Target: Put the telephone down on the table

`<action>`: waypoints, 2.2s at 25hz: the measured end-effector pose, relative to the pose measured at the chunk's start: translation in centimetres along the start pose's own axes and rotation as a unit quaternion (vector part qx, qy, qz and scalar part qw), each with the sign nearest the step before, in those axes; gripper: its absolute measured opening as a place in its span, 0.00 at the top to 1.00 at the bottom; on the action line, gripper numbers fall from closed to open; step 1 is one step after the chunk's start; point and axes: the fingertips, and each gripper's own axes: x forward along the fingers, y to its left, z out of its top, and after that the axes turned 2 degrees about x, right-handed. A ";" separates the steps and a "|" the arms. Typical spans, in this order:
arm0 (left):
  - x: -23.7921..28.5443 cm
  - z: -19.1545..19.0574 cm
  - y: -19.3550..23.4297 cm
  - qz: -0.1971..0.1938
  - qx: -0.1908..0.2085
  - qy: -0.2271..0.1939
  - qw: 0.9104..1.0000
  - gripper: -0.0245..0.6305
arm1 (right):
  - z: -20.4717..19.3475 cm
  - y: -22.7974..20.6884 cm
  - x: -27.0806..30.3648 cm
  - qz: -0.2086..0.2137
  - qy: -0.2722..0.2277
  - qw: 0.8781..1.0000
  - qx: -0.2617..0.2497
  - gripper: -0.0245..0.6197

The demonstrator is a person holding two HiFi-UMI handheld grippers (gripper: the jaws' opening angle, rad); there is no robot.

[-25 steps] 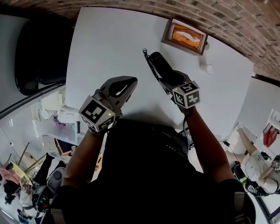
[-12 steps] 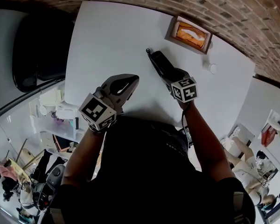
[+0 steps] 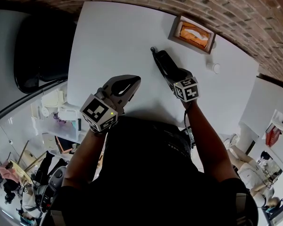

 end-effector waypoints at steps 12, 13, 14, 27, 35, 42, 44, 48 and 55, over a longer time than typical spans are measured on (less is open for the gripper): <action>0.6 0.0 -0.8 -0.012 0.008 0.010 1.000 0.95 | -1.9 -0.4 0.9 -0.001 0.027 0.999 -0.026 0.54; 0.5 0.1 -0.8 -0.011 0.009 0.010 1.000 0.95 | -1.9 -0.4 0.9 0.000 0.026 0.999 -0.026 0.54; 0.5 0.0 -0.9 -0.011 0.011 0.011 1.000 0.95 | -1.9 -0.5 0.9 0.001 0.025 0.999 -0.027 0.54; 1.1 -0.1 -2.1 -0.014 0.019 0.012 1.000 0.95 | -2.1 -0.2 1.0 0.024 0.014 1.000 -0.014 0.53; 0.4 0.5 -4.0 -0.007 0.032 0.003 0.999 0.95 | -1.4 0.4 -1.7 0.041 -0.022 0.999 -0.009 0.52; 0.7 0.9 -8.3 -0.012 0.054 -0.016 0.998 0.95 | 0.3 1.8 -7.3 0.036 -0.086 0.995 -0.029 0.52; 0.8 1.1 -9.9 -0.016 0.063 -0.019 0.998 0.95 | 0.5 2.4 -9.2 0.035 -0.104 0.993 -0.036 0.52; 0.6 1.2 -13.1 -0.020 0.082 -0.026 0.996 0.95 | 0.8 3.9 -13.3 0.037 -0.145 0.988 -0.047 0.52; 0.5 0.6 -18.5 -0.026 0.107 -0.032 0.993 0.95 | 0.1 5.4 -18.9 0.036 -0.185 0.980 -0.064 0.52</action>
